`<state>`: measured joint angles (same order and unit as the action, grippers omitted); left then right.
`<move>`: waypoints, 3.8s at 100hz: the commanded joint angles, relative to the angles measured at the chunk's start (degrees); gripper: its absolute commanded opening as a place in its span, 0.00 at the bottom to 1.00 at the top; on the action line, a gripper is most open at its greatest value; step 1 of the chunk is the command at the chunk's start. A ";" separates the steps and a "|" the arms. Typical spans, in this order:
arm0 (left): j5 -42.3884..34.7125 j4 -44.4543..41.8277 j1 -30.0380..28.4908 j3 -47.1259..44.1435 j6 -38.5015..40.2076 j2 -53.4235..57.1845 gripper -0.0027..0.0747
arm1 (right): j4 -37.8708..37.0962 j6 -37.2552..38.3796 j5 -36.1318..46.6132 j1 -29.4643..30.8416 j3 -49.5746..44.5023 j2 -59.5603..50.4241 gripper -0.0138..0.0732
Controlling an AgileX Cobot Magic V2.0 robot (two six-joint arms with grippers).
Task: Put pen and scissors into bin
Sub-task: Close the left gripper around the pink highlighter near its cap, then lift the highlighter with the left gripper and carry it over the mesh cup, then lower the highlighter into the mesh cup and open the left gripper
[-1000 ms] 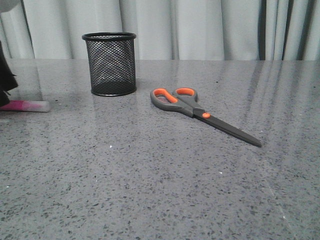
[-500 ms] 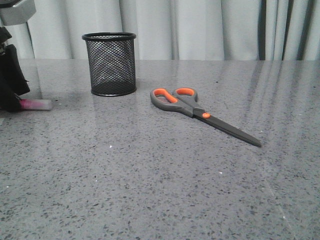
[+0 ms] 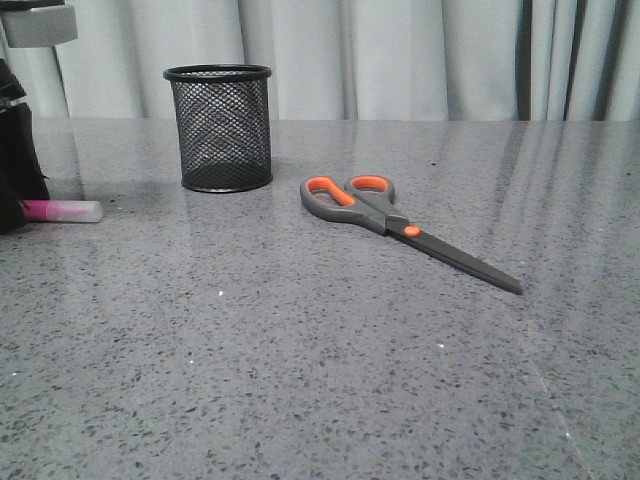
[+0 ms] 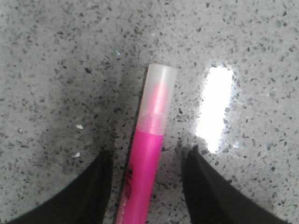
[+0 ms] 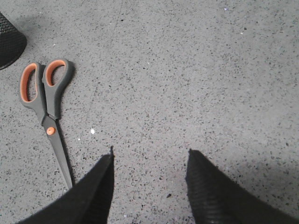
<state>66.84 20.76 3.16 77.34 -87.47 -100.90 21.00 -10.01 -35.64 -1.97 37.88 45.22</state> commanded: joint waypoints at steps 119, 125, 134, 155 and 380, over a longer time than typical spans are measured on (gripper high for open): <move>3.46 15.31 0.64 12.97 5.44 4.86 0.01 | 0.52 -0.36 2.86 0.29 2.01 -0.03 0.53; 3.24 20.23 0.64 14.29 5.15 5.66 0.01 | 0.61 -0.36 2.86 0.29 2.01 -0.03 0.53; 1.54 29.94 0.64 15.71 5.02 6.19 0.01 | 0.61 -0.36 2.86 0.29 2.01 -0.03 0.53; -0.73 55.55 0.64 15.35 -2.22 5.95 0.01 | 0.65 -0.36 2.82 0.29 2.01 -0.03 0.53; -6.96 54.78 4.59 13.98 -9.83 -6.71 0.40 | 0.74 -0.36 2.89 0.29 2.01 -0.03 0.53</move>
<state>58.81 70.94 7.65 89.89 -97.50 -110.62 21.11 -10.01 -36.09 -1.97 37.88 45.22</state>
